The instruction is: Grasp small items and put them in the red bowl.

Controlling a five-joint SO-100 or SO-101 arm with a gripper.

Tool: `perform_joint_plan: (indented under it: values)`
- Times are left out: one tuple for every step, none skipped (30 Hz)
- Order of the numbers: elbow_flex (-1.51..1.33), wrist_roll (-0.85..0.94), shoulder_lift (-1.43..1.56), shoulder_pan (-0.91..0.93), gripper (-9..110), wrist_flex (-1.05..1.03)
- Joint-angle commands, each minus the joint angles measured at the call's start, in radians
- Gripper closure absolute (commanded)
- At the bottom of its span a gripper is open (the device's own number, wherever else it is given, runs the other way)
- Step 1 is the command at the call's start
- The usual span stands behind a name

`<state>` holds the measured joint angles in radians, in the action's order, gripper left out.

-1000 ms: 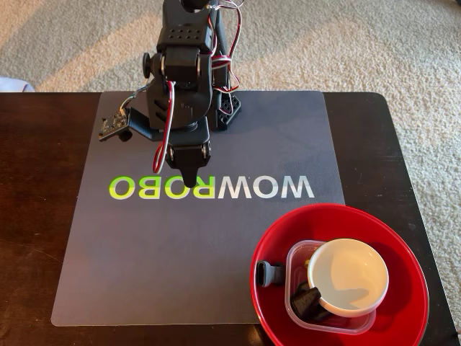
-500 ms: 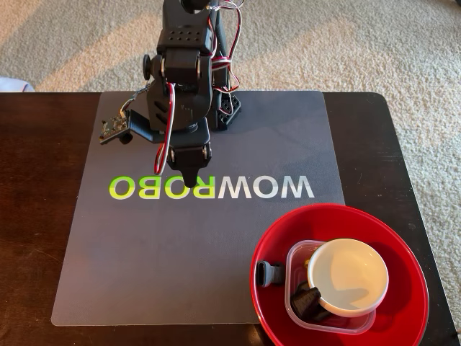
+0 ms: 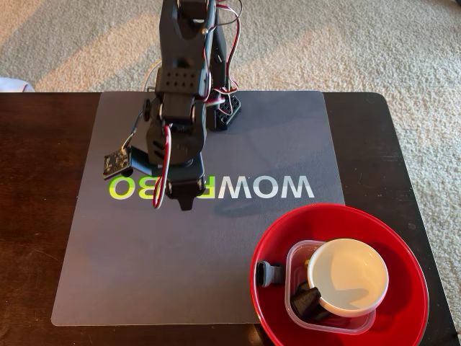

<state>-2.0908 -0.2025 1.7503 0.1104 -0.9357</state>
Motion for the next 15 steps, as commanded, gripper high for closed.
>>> perform_joint_plan:
  values:
    - [-0.091,-0.005,-0.009,0.017,101,0.132]
    - [-0.112,0.002,0.009,0.02,101,0.149]
    - [-0.147,0.005,0.046,0.023,101,0.176]
    - [-0.186,0.006,0.08,0.021,101,0.201]
    - [-0.215,0.008,0.109,0.017,101,0.218]
    - [-0.242,0.008,0.137,0.017,101,0.235]
    - [-0.259,0.011,0.152,0.015,101,0.245]
    - [-0.265,0.012,0.155,0.011,101,0.253]
    - [-0.265,0.02,0.147,0.009,101,0.259]
    - [-0.264,0.031,0.14,0.009,101,0.272]
    - [-0.264,0.025,0.12,0.009,101,0.285]
    - [-0.247,0.012,0.091,0.003,101,0.282]
    - [-0.227,0.012,0.063,0.002,101,0.268]
    - [-0.204,0.018,0.035,0.003,101,0.249]
    - [-0.178,0.02,0.003,0.011,101,0.225]
